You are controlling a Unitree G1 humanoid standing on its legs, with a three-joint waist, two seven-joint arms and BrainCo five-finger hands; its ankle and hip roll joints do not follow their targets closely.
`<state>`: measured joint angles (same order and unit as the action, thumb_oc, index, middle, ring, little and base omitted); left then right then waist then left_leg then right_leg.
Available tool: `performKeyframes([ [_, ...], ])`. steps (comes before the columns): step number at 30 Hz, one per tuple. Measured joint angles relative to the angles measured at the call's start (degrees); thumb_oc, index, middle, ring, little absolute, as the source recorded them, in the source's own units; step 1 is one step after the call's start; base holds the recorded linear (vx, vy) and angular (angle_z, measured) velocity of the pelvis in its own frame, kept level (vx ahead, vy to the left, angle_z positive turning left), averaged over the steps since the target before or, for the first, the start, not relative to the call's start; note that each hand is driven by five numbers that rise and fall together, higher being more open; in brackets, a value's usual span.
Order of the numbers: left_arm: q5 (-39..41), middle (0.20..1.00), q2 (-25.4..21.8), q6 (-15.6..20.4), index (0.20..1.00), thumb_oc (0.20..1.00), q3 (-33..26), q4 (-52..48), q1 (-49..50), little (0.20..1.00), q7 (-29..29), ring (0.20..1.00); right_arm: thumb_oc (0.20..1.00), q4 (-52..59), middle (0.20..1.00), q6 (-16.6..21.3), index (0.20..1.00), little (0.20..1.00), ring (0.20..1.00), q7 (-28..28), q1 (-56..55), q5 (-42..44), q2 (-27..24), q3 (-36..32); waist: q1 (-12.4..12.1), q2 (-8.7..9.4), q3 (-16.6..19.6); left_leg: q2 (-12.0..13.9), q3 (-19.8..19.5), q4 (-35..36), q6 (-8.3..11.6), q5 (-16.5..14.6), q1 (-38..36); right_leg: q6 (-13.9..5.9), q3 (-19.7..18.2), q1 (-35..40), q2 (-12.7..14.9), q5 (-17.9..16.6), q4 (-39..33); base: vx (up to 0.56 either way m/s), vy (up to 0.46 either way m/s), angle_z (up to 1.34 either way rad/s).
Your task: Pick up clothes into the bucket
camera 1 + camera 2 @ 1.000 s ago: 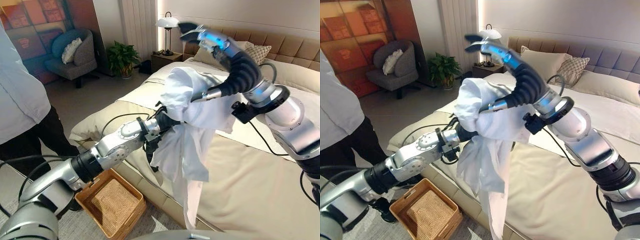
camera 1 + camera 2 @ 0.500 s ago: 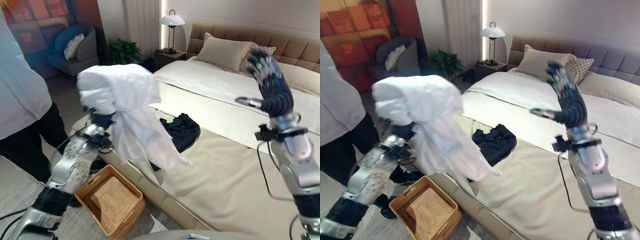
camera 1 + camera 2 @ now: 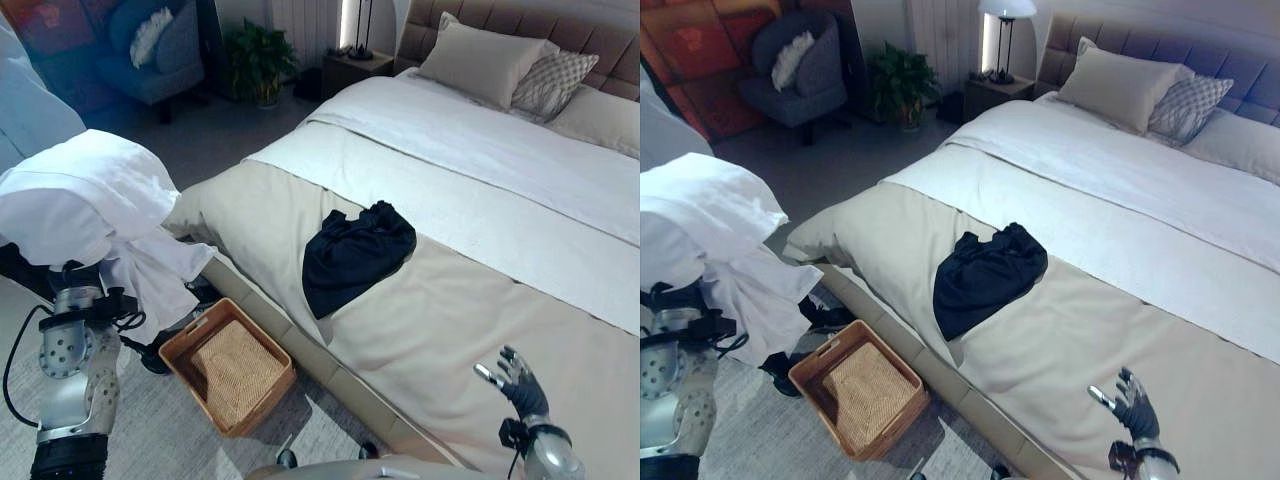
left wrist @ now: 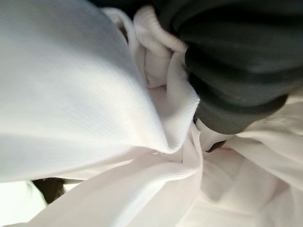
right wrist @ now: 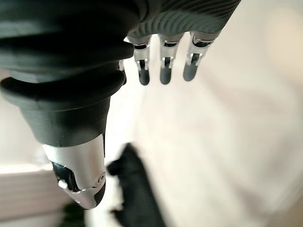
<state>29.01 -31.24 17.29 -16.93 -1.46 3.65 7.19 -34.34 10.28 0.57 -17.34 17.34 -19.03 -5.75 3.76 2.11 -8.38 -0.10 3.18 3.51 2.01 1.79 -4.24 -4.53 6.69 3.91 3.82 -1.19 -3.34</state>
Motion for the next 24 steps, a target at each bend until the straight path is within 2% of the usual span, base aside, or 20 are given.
performKeyframes([
  [6,-1.33,0.200,-0.22,1.14,0.200,0.200,0.20,8.66,-2.37,0.200,4.37,0.200,1.000,-11.94,1.000,-0.14,1.000,1.000,1.000,-1.34,4.78,-5.92,-1.33,4.30,-0.13,0.47,-5.15,-0.10,-0.53,-3.49,-0.04,0.05,6.83,0.07,0.53,-6.46,0.45,0.11,3.75,-0.13,0.020,0.07],
  [7,-1.27,0.200,-0.20,1.37,0.200,0.200,0.79,10.30,-4.04,0.200,5.22,0.200,1.000,-13.92,1.000,0.05,1.000,1.000,1.000,-1.85,6.45,-6.52,-1.55,4.58,-0.14,0.66,-7.26,-0.16,-1.14,-4.82,-0.04,0.06,9.10,0.08,1.06,-8.07,0.54,0.10,4.59,-0.12,-0.002,0.19],
  [11,-1.16,0.200,-1.22,2.20,0.200,0.200,5.13,16.78,-10.87,0.200,7.78,0.200,1.000,-19.35,1.000,0.16,1.000,1.000,1.000,-3.67,9.50,-6.73,-1.98,6.41,-0.13,1.25,-11.44,-0.06,-3.41,-8.20,0.00,0.06,15.96,0.40,2.80,-13.91,0.73,0.38,7.84,-0.09,-0.011,0.28],
  [19,-0.73,0.200,-6.93,2.84,0.200,0.200,12.52,24.85,-24.79,0.200,12.65,0.200,1.000,-18.43,1.000,1.26,1.000,1.000,1.000,-6.81,14.46,-6.61,-2.04,9.04,0.33,4.08,-20.64,-0.52,-5.61,-18.65,0.59,-1.22,29.45,1.62,4.38,-27.29,2.20,4.39,20.84,-0.09,0.016,0.15],
  [23,-0.68,0.200,-8.50,2.90,0.200,0.200,14.81,30.17,-29.17,0.200,14.45,0.200,1.000,-17.71,1.000,2.19,1.000,1.000,1.000,-8.63,18.17,-6.35,-2.23,10.59,1.66,5.15,-21.76,-0.67,-5.91,-25.84,-0.21,-3.41,36.82,1.86,4.15,-33.88,2.66,5.68,26.45,-0.08,0.081,-0.02],
  [24,-0.65,0.200,-9.72,2.87,0.200,0.200,16.74,31.22,-30.21,0.200,15.21,0.200,1.000,-15.75,1.000,2.82,1.000,1.000,1.000,-8.91,18.54,-5.89,-2.70,10.91,1.66,5.11,-21.88,-0.57,-5.90,-29.45,-0.63,-4.88,39.97,2.00,3.67,-36.69,2.70,6.64,29.27,0.04,0.038,-0.11],
])
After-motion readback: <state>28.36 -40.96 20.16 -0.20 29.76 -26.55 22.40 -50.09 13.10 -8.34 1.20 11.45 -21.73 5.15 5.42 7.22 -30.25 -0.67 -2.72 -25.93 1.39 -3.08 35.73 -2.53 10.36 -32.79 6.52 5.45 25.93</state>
